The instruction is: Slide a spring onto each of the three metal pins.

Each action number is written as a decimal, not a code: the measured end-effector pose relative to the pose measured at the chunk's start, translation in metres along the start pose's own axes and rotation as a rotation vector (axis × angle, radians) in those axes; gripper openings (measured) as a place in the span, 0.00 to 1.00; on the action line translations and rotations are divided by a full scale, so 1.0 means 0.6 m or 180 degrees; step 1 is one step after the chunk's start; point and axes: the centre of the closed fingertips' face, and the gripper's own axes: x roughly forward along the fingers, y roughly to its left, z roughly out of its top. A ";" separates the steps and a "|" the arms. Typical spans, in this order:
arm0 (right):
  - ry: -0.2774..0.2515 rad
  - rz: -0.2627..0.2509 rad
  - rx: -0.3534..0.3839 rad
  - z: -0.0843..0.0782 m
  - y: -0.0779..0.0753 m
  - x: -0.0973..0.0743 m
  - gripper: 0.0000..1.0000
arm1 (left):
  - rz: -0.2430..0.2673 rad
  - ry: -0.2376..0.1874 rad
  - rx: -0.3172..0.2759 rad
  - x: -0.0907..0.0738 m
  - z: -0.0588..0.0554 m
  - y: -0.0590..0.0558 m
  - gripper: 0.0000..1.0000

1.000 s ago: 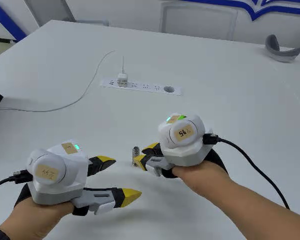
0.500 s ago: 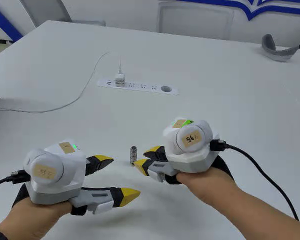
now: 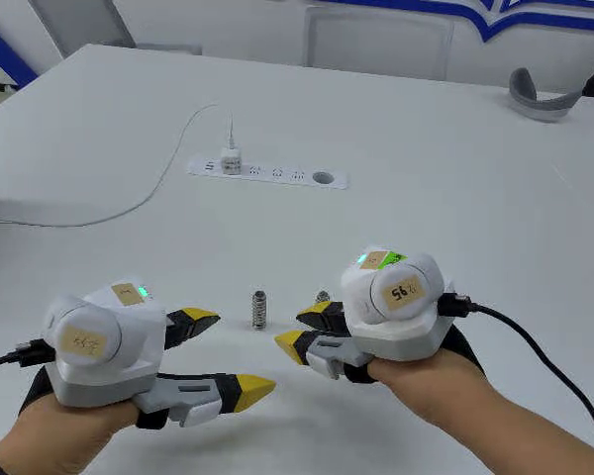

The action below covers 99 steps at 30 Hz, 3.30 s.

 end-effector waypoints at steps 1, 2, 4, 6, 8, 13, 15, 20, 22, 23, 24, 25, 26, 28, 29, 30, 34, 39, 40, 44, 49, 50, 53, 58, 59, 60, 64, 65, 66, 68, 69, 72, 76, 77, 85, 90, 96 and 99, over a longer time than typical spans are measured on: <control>-0.0003 0.0000 -0.0002 -0.001 0.000 -0.002 0.23 | -0.0004 0.0001 0.0001 0.000 0.000 -0.001 0.66; -0.0003 0.0002 -0.0002 -0.002 0.000 -0.004 0.23 | -0.0005 0.0001 0.0000 0.000 0.000 -0.001 0.66; -0.0004 0.0015 -0.0006 -0.004 0.002 -0.009 0.24 | -0.0006 -0.0001 0.0002 0.000 0.001 -0.001 0.66; -0.0003 0.0021 -0.0017 -0.007 0.003 -0.013 0.25 | -0.0005 -0.0003 0.0000 -0.001 0.001 -0.002 0.67; -0.0002 0.0026 -0.0022 -0.010 0.003 -0.017 0.25 | -0.0005 0.0002 -0.0001 -0.001 0.000 -0.001 0.67; -0.0001 0.0022 -0.0011 -0.020 0.000 -0.030 0.26 | -0.0020 0.0026 0.0002 -0.001 -0.002 -0.006 0.68; -0.0001 0.0012 -0.0015 -0.025 -0.003 -0.036 0.27 | -0.0026 0.0035 0.0004 -0.001 -0.003 -0.008 0.69; -0.0011 -0.0016 -0.0044 -0.030 -0.010 -0.052 0.28 | -0.0030 0.0046 0.0012 0.000 -0.003 -0.010 0.70; -0.0027 -0.0040 -0.0035 -0.031 -0.017 -0.058 0.29 | -0.0033 0.0048 0.0013 0.000 -0.003 -0.011 0.70; -0.0036 -0.0048 -0.0026 -0.031 -0.019 -0.060 0.29 | -0.0033 0.0050 0.0016 0.000 -0.003 -0.011 0.70; -0.0045 -0.0059 -0.0017 -0.032 -0.021 -0.064 0.29 | -0.0032 0.0054 0.0019 0.000 -0.004 -0.011 0.70; -0.0049 -0.0070 -0.0012 -0.032 -0.023 -0.067 0.29 | -0.0031 0.0055 0.0019 0.000 -0.004 -0.011 0.70; -0.0055 -0.0082 -0.0007 -0.033 -0.025 -0.070 0.30 | -0.0028 0.0058 0.0022 0.000 -0.004 -0.011 0.70; -0.0061 -0.0095 0.0000 -0.035 -0.028 -0.075 0.30 | -0.0026 0.0060 0.0027 0.000 -0.003 -0.011 0.70; -0.0065 -0.0106 0.0003 -0.036 -0.031 -0.078 0.30 | -0.0027 0.0060 0.0031 -0.001 -0.003 -0.012 0.71; -0.0070 -0.0109 0.0003 -0.037 -0.032 -0.081 0.30 | -0.0028 0.0060 0.0030 -0.001 -0.002 -0.012 0.71; -0.0075 -0.0121 -0.0007 -0.045 -0.037 -0.094 0.32 | -0.0029 0.0060 0.0033 -0.002 -0.002 -0.013 0.72; -0.0073 -0.0175 0.0040 -0.061 -0.052 -0.112 0.34 | -0.0024 0.0064 0.0026 -0.002 -0.002 -0.012 0.72; -0.0082 -0.0187 0.0054 -0.062 -0.054 -0.115 0.34 | -0.0025 0.0065 0.0024 -0.002 -0.002 -0.012 0.72; -0.0094 -0.0234 0.0088 -0.069 -0.065 -0.128 0.36 | -0.0035 0.0058 0.0019 0.000 -0.001 -0.014 0.73; -0.0102 -0.0268 0.0089 -0.075 -0.075 -0.138 0.39 | -0.0041 0.0056 0.0020 0.002 0.000 -0.015 0.74; -0.0100 -0.0275 0.0092 -0.077 -0.077 -0.140 0.39 | -0.0040 0.0059 0.0022 0.002 -0.001 -0.015 0.74; -0.0110 -0.0294 0.0115 -0.081 -0.083 -0.146 0.42 | -0.0041 0.0070 0.0017 0.002 -0.002 -0.014 0.74; -0.0124 -0.0299 0.0135 -0.087 -0.089 -0.155 0.46 | -0.0026 0.0082 0.0012 -0.001 -0.004 -0.011 0.75; -0.0135 -0.0287 0.0124 -0.087 -0.089 -0.158 0.46 | -0.0024 0.0083 0.0007 -0.001 -0.005 -0.010 0.75; -0.0141 -0.0285 0.0123 -0.087 -0.090 -0.159 0.47 | -0.0023 0.0083 0.0007 -0.001 -0.005 -0.009 0.75; -0.0166 -0.0262 0.0131 -0.089 -0.092 -0.162 0.51 | -0.0018 0.0093 -0.0001 0.000 -0.007 -0.008 0.75; -0.0166 -0.0260 0.0134 -0.089 -0.092 -0.162 0.51 | -0.0018 0.0091 -0.0004 0.000 -0.007 -0.008 0.75; -0.0174 -0.0258 0.0141 -0.090 -0.093 -0.164 0.52 | -0.0018 0.0092 -0.0005 0.000 -0.008 -0.008 0.75; -0.0188 -0.0251 0.0154 -0.092 -0.093 -0.166 0.53 | -0.0018 0.0093 -0.0006 0.000 -0.008 -0.008 0.75; -0.0194 -0.0249 0.0160 -0.093 -0.093 -0.167 0.53 | -0.0016 0.0094 -0.0006 0.000 -0.008 -0.007 0.75; -0.0203 -0.0246 0.0169 -0.096 -0.093 -0.170 0.54 | -0.0014 0.0094 -0.0011 0.000 -0.008 -0.007 0.75; -0.0263 -0.0241 0.0184 -0.095 -0.093 -0.175 0.57 | -0.0008 0.0097 -0.0015 -0.001 -0.009 -0.006 0.75; -0.0268 -0.0242 0.0180 -0.096 -0.093 -0.175 0.57 | -0.0007 0.0098 -0.0014 -0.002 -0.009 -0.005 0.75; -0.0355 -0.0205 0.0201 -0.094 -0.088 -0.178 0.60 | -0.0001 0.0096 -0.0020 -0.004 -0.009 -0.006 0.75; -0.0387 -0.0201 0.0209 -0.091 -0.086 -0.177 0.61 | 0.0010 0.0088 -0.0027 -0.007 -0.009 -0.005 0.75; -0.0420 -0.0196 0.0204 -0.086 -0.085 -0.176 0.62 | 0.0023 0.0077 -0.0029 -0.009 -0.007 -0.002 0.75; -0.0445 -0.0193 0.0204 -0.083 -0.085 -0.176 0.62 | 0.0025 0.0074 -0.0028 -0.009 -0.007 0.000 0.75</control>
